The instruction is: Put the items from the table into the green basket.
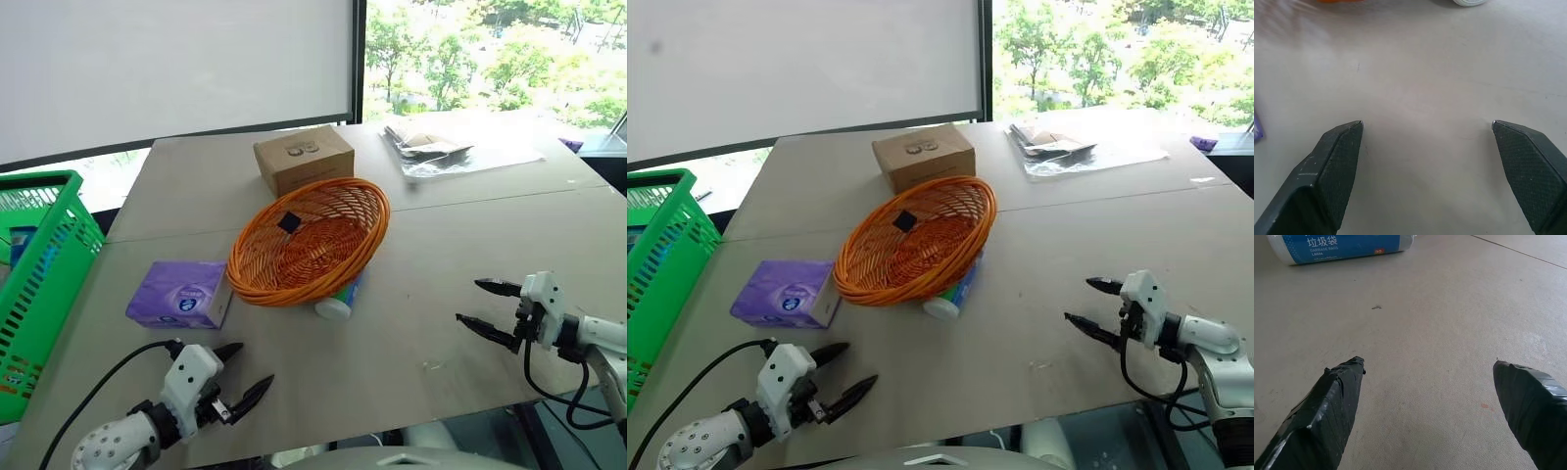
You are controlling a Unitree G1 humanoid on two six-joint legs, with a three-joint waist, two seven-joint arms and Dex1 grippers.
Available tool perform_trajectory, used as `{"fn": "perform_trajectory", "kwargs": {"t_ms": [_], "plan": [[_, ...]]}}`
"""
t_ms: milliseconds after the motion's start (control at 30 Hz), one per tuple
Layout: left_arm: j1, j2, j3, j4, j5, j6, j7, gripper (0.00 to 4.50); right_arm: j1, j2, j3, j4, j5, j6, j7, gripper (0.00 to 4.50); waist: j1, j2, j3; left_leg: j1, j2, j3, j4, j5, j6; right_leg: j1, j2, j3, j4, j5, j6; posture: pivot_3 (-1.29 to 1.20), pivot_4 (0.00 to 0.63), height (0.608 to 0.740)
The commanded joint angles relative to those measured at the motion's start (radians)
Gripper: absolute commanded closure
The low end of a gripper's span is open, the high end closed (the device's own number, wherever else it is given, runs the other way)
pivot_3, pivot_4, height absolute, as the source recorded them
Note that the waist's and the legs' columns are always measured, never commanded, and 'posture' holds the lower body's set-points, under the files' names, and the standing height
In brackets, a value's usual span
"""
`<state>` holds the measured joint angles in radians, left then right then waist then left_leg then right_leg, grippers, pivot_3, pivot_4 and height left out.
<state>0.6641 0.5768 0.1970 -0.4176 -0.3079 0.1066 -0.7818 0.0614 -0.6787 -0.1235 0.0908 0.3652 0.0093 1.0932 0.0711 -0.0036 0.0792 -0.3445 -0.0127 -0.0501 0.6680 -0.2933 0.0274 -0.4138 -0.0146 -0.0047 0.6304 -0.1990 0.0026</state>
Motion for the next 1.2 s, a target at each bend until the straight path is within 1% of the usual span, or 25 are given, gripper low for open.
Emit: {"fn": "perform_trajectory", "kwargs": {"t_ms": [33, 400, 467, 567, 633, 700, 833, 933, 1000, 1133, 1200], "plan": [[0.004, -0.012, 0.03, -0.003, -0.026, -0.026, -0.006, 0.16, -0.029, -0.006, -0.017, -0.006, 0.018, -0.014, 0.013, 0.0, 0.0, 0.0, 0.0, 0.0, 0.0, 0.0, 0.0, 0.0, 0.0, 0.0, 0.0, 0.0, 0.0, 0.0, 0.0, 0.19, 0.029, 0.74], [0.002, -0.031, 0.048, -0.014, -0.043, -0.034, -0.005, 0.16, -0.1, 0.001, 0.005, -0.001, 0.007, -0.004, 0.025, 0.0, 0.002, -0.001, 0.001, 0.0, 0.0, -0.001, 0.0, 0.0, 0.0, 0.0, 0.0, -0.001, -0.001, 0.0, 0.0, 0.2, 0.018, 0.74], [0.002, -0.03, 0.056, -0.02, -0.057, -0.034, -0.013, 0.16, -0.126, -0.003, 0.013, -0.034, 0.011, 0.017, 0.024, 0.0, 0.002, -0.001, 0.001, 0.0, 0.0, -0.001, 0.0, 0.0, 0.0, 0.0, 0.0, -0.001, -0.001, 0.0, 0.0, 0.2, 0.018, 0.74], [0.006, -0.022, 0.078, -0.045, -0.101, -0.019, -0.032, 0.16, -0.176, -0.007, 0.017, -0.122, 0.054, 0.098, 0.009, 0.0, 0.0, 0.0, 0.001, 0.0, 0.0, -0.001, 0.0, 0.0, 0.0, 0.0, 0.0, -0.001, -0.001, 0.0, 0.0, 0.2, 0.018, 0.74], [0.018, 0.003, 0.115, -0.095, -0.227, 0.063, -0.071, 0.16, -0.23, -0.058, 0.058, -0.186, 0.007, 0.075, 0.058, 0.0, -0.001, 0.0, 0.002, 0.0, 0.0, -0.001, 0.0, 0.0, 0.0, 0.0, 0.0, -0.001, 0.0, 0.0, 0.0, 0.2, 0.02, 0.74], [0.04, 0.033, 0.161, -0.156, -0.318, 0.099, -0.117, 0.16, -0.34, -0.105, 0.101, -0.26, -0.006, 0.105, 0.095, 0.0, -0.003, 0.0, 0.003, 0.0, 0.001, -0.002, 0.0, 0.0, 0.0, -0.001, 0.0, -0.002, -0.001, 0.0, 0.0, 0.2, 0.02, 0.74], [0.069, 0.102, 0.277, -0.212, -0.396, 0.114, -0.198, 0.16, -0.575, -0.132, 0.208, -0.298, -0.023, 0.154, 0.178, 0.0, -0.004, -0.001, 0.003, -0.001, 0.001, -0.001, 0.0, 0.0, 0.0, -0.001, 0.0, -0.003, -0.001, 0.0, 0.0, 0.21, 0.012, 0.74], [0.081, 0.154, 0.387, -0.233, -0.44, 0.136, -0.245, 0.16, -0.723, -0.088, 0.3, -0.249, -0.061, 0.113, 0.242, 0.0, 0.001, -0.004, 0.0, -0.001, 0.001, -0.004, -0.001, 0.0, 0.0, -0.001, 0.001, -0.006, -0.002, 0.0, 0.0, 0.24, 0.002, 0.74], [0.077, 0.175, 0.46, -0.244, -0.469, 0.152, -0.253, 0.16, -0.788, -0.05, 0.355, -0.222, -0.083, 0.074, 0.282, 0.0, 0.01, -0.004, 0.0, -0.003, 0.001, -0.007, -0.001, 0.0, 0.0, -0.001, 0.001, -0.007, -0.003, 0.0, 0.0, 0.27, 0.0, 0.74], [0.097, 0.18, 0.563, -0.277, -0.464, 0.179, -0.242, 0.16, -0.839, -0.004, 0.442, -0.172, -0.129, -0.033, 0.369, 0.0, 0.032, -0.004, 0.0, -0.004, 0.0, -0.006, -0.001, 0.0, 0.0, -0.001, -0.001, -0.007, -0.004, 0.0, 0.0, 0.33, 0.0, 0.74], [0.134, 0.159, 0.614, -0.293, -0.428, 0.184, -0.234, 0.16, -0.866, 0.03, 0.475, -0.115, -0.171, -0.106, 0.374, 0.0, 0.047, -0.005, 0.0, -0.004, -0.001, -0.006, -0.001, 0.0, 0.0, -0.001, -0.002, -0.006, -0.004, 0.0, 0.0, 0.36, 0.0, 0.74]]}}
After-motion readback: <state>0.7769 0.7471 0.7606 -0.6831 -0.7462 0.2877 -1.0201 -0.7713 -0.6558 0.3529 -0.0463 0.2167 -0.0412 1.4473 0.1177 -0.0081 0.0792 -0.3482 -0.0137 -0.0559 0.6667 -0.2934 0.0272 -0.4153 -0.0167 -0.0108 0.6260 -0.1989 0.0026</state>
